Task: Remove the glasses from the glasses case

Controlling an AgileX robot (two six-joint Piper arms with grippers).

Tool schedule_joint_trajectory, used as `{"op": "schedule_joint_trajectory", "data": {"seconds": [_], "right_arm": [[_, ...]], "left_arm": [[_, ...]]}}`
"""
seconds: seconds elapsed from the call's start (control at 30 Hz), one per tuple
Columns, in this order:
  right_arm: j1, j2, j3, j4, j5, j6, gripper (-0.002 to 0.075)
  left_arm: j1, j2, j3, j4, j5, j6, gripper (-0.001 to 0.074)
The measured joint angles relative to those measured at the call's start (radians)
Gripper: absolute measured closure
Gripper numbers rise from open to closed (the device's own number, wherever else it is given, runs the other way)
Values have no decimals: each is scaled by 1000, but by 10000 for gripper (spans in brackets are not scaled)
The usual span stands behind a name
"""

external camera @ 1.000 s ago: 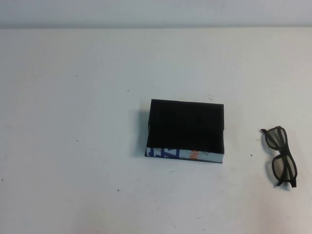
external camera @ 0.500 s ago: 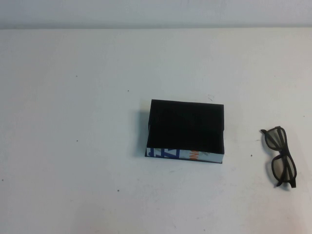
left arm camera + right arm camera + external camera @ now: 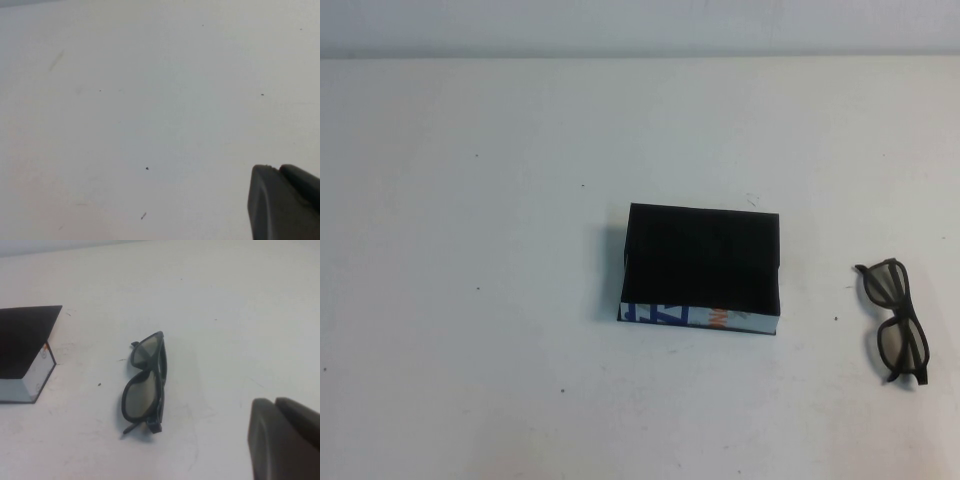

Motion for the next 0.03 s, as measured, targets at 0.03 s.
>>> {"op": "schedule_joint_trajectory", "data": {"seconds": [0.03], "right_arm": [[0, 0, 0, 0, 2, 0, 742]], "left_arm": [[0, 0, 0, 0, 0, 0, 740]]}}
